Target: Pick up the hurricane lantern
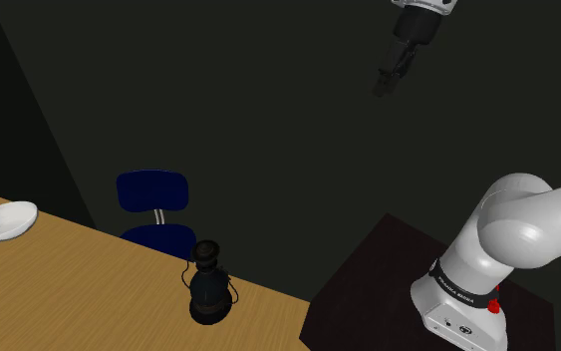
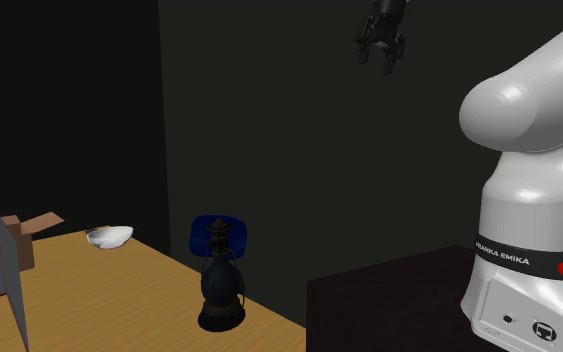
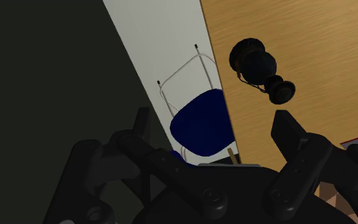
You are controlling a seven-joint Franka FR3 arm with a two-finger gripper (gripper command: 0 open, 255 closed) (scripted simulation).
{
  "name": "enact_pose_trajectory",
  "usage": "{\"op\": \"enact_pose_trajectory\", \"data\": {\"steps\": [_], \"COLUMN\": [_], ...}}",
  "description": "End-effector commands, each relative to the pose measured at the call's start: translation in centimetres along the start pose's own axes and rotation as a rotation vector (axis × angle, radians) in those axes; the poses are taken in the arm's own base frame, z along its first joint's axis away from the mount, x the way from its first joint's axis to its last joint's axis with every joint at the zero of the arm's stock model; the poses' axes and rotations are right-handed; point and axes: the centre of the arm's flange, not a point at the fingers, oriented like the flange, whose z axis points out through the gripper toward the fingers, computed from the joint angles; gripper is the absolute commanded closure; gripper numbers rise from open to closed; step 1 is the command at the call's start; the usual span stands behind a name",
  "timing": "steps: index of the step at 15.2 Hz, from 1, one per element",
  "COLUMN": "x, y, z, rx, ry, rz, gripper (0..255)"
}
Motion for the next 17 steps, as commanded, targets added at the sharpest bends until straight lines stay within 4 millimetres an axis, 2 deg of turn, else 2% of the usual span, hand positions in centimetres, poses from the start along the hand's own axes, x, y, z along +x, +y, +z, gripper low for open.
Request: {"op": "enact_pose_trajectory", "data": {"steps": [1, 17], "x": [0.0, 11.5], "y": [0.0, -12.6], "z": [0.0, 15.4], "rx": [0.0, -0.119], "ry": [0.0, -0.108], "rz": [0.0, -0.098], "gripper": [0, 0]}}
